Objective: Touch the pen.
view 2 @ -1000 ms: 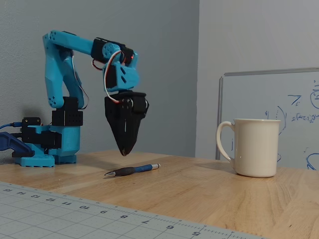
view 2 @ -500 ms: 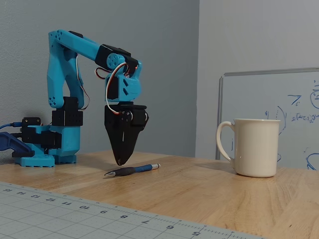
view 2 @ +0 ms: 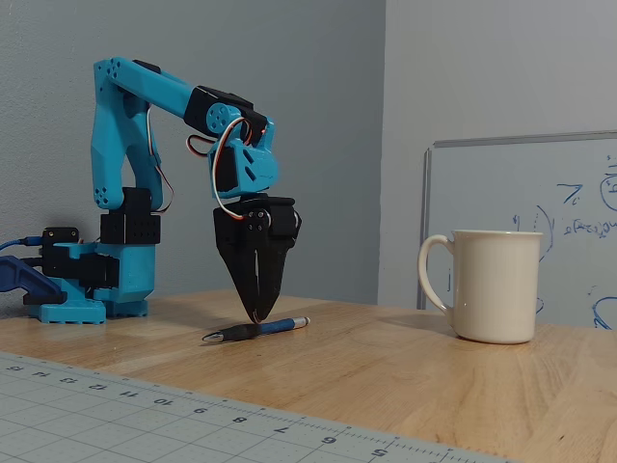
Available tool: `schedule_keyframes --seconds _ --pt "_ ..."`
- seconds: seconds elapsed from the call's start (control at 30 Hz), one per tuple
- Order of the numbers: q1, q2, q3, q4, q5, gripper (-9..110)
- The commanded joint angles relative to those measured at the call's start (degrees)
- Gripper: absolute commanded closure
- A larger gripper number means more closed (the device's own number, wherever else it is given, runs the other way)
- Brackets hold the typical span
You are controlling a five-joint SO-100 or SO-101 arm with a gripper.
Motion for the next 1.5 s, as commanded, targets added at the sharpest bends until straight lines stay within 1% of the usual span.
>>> schedule_keyframes --seconds 0.0,0.47,0.57,0.7,0.8,1.13,1.47 --pt "0.7 1.1 -3.2 -0.5 0.6 101" --pt "0.6 1.8 -3.2 0.1 0.6 101" --pt "0.6 1.9 -4.1 4.0 0.6 101" --pt "0.5 6.3 -5.4 11.0 0.6 101" --pt "0.6 7.8 -6.1 13.4 0.6 101" --pt "0.6 7.5 -7.3 13.1 0.6 101" --pt "0.7 1.8 -7.7 11.3 0.6 101"
